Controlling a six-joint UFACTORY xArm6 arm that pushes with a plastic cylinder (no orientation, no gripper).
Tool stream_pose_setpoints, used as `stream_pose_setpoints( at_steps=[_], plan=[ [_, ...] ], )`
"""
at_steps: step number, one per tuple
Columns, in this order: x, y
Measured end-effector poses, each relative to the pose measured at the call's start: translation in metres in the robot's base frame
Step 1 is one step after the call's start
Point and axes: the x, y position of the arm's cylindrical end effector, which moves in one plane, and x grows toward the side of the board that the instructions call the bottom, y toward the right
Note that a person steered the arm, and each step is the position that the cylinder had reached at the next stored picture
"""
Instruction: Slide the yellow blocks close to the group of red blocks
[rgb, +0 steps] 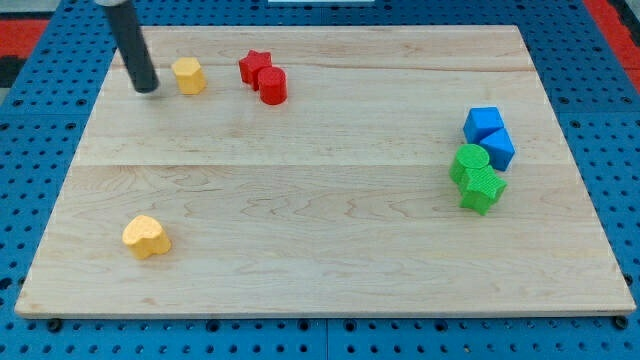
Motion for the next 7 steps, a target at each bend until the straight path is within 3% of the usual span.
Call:
stream_pose_setpoints(
  at_steps=[1, 2, 3, 5, 6, 7],
  plan=[
    [-0.015, 0.034],
    [0.007, 0.068],
    [0.047, 0.074],
    [0.172, 0.062],
    [0.2, 0.102],
    [0.258, 0.107]
  ],
)
